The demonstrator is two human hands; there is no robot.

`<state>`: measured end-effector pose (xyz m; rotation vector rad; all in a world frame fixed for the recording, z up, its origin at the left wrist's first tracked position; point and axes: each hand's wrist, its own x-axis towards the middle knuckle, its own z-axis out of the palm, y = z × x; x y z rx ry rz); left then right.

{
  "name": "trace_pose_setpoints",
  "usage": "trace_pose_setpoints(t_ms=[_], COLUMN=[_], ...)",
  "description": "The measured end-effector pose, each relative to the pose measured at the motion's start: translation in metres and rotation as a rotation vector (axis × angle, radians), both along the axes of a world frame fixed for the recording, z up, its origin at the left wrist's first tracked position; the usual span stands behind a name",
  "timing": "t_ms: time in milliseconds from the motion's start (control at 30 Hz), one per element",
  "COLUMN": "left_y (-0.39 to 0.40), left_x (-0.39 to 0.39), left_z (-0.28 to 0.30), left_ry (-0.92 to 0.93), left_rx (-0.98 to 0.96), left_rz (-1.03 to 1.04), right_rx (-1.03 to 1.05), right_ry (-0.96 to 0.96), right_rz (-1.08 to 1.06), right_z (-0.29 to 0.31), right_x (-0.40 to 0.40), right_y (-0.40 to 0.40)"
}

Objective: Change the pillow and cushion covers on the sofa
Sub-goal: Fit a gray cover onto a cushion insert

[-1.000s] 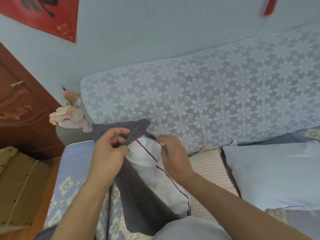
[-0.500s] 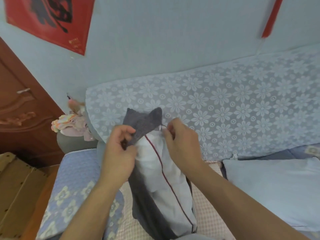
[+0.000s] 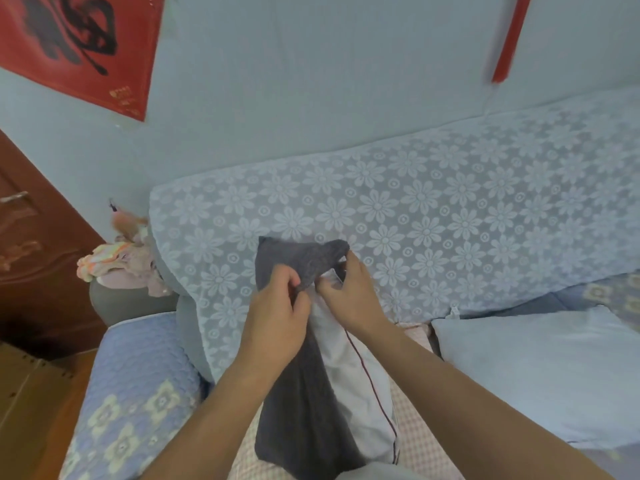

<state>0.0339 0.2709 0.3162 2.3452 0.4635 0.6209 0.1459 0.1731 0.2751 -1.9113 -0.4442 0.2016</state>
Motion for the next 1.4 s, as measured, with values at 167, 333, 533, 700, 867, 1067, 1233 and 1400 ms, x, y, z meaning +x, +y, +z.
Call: trace_pose_setpoints(t_ms=[167, 333, 533, 700, 867, 1067, 1233, 1400], left_y=[0.001, 0.003, 0.015, 0.016, -0.008, -0.01, -0.012, -0.022], left_x=[-0.015, -0.024, -0.047, -0.023, 0.004, -0.013, -0.028, -0.009], left_z=[0.004, 0.012, 0.017, 0.016, 0.011, -0.001, -0.012, 0.01], left_ry=[0.032, 0.03, 0.058, 0.277, 0.221, 0.178, 0.18, -0.007], left_rx=[0.096, 0.117, 0.254, 0.315, 0.264, 0.363, 0.164, -0.096], left_rz=[0.033, -0.02, -0.062, -0.035, 0.06, -0.044, 0.001, -0.022], right_rx=[0.059, -0.047, -0.263, -0.222, -0.148, -0.168, -0.4, -0.38], right_ry=[-0.051, -0.191, -0.238, -0.331, -0.384, -0.443, -0.393, -0.3], right_rz=[-0.031, -0.17, -0.26, -0.116, 0.023, 0.082, -0.066, -0.151], right_z=[-0.006, -0.007, -0.002, 0.009, 0.014, -0.002, -0.039, -0.002], right_x=[-0.011, -0.016, 0.018, 0.0, -0.01, -0.006, -0.018, 0.005], right_y=[0.01, 0.01, -0.012, -0.009, -0.001, -0.022, -0.046, -0.042])
